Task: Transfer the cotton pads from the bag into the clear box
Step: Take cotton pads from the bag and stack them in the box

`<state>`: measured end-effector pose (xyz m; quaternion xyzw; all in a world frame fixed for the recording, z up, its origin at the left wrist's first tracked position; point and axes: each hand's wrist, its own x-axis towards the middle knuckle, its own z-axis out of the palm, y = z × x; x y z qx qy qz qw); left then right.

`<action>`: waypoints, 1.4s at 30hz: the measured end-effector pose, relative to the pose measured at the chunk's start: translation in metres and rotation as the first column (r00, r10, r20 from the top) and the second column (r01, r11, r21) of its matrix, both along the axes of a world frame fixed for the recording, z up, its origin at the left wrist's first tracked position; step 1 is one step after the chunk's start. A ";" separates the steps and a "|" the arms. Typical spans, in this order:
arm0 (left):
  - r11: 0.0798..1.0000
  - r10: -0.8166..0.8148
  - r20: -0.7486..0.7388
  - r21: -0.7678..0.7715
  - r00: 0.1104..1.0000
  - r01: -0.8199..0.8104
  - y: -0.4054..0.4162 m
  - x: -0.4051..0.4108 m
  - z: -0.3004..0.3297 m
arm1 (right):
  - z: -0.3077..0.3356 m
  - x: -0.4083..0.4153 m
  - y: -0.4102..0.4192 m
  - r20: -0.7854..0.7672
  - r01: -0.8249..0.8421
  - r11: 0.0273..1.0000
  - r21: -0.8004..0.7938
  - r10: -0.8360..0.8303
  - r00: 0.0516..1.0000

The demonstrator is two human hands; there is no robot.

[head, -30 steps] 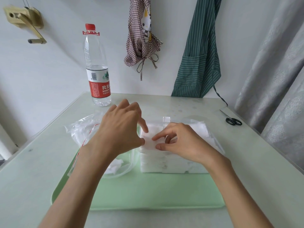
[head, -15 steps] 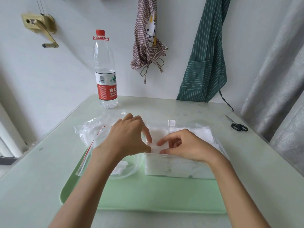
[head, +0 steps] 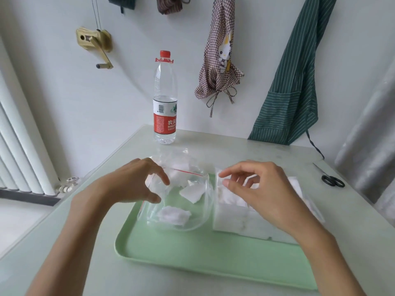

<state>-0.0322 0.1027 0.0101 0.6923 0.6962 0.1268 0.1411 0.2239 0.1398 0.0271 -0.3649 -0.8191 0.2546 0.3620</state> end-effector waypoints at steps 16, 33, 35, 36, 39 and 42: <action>0.979 -0.027 -0.001 -0.203 1.000 0.026 0.000 -0.007 -0.023 | -0.045 -0.096 0.005 0.667 -0.088 0.988 -0.127 0.151 0.729; 0.999 -0.003 0.261 0.040 0.965 -0.008 0.003 -0.014 -0.012 | -0.040 -0.078 0.003 0.099 0.060 0.997 -0.047 -0.055 0.994; 0.999 0.004 0.396 0.046 0.918 -0.025 0.003 -0.011 -0.006 | -0.035 -0.073 0.004 -0.127 -0.036 0.949 -0.314 -0.004 0.992; 0.999 0.003 0.465 0.037 0.885 -0.023 0.001 -0.010 -0.003 | -0.032 -0.072 0.003 -0.227 -0.103 0.899 -0.426 0.004 0.974; 0.998 -0.053 0.576 -0.003 0.816 0.067 -0.004 -0.008 0.005 | -0.029 -0.068 0.002 -0.404 -0.235 0.774 -0.589 -0.030 0.914; 0.996 -0.069 0.603 0.004 0.794 0.084 -0.007 -0.003 0.008 | -0.031 -0.066 0.002 -0.455 -0.246 0.768 -0.592 -0.066 0.888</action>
